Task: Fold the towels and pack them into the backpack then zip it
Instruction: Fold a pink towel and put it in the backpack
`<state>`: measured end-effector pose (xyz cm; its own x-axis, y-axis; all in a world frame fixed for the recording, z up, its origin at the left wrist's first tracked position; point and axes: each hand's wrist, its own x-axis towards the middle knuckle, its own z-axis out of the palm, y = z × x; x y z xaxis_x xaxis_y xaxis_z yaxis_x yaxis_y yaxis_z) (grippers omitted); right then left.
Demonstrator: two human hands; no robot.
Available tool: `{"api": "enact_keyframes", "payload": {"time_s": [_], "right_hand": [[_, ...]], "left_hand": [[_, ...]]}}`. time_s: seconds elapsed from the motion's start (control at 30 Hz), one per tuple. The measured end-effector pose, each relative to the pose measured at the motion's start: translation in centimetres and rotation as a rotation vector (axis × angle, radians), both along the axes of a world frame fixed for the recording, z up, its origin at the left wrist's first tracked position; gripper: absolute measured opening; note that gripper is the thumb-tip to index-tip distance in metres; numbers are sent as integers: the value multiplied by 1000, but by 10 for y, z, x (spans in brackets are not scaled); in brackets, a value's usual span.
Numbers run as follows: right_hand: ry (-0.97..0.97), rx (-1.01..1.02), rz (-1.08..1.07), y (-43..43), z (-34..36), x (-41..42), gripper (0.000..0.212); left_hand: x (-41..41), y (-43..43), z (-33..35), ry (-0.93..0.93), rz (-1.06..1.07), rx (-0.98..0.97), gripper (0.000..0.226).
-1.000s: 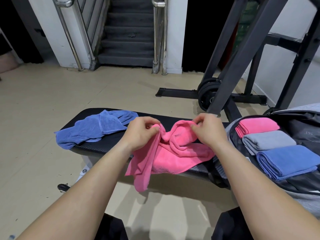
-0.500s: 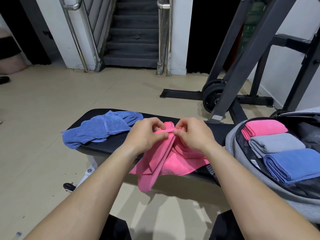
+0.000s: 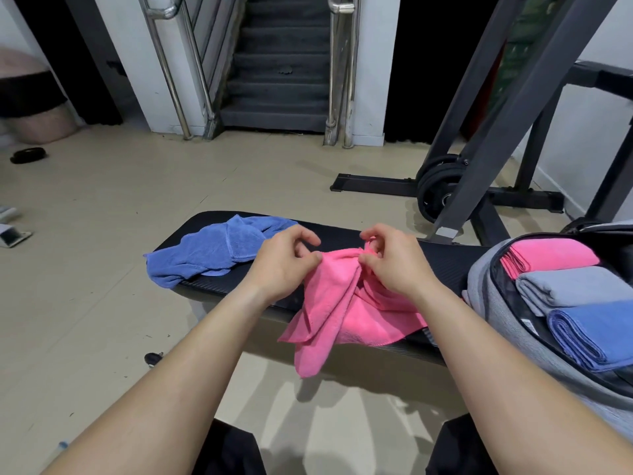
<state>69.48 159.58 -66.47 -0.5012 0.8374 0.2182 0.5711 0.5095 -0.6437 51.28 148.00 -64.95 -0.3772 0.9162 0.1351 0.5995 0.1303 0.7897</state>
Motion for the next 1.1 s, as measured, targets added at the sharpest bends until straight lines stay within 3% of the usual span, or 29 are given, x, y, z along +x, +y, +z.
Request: {"api": "enact_keyframes", "payload": {"time_s": [0.13,0.33,0.43,0.57,0.73,1.1], "right_hand": [[156,-113,-47,-5,7,7,33],[331,-327,-132,-7,15,36,22],[441,-395,-85,-10,20,52,22],[411,-406,-4,-9,22,65,25],[322,-364,39,-7,22,71,32],[309,-337,33,-6,25,75,40]], "left_hand": [[23,6,6,-135,-66,12,21],[59,26,10,-307,-133,-58,29],[70,30,10,-205,-196,-76,28],[82,33,9,-202,-228,23,12],[84,41,2,129,-152,131,8],[88,42,-1,153,-135,183,7]]}}
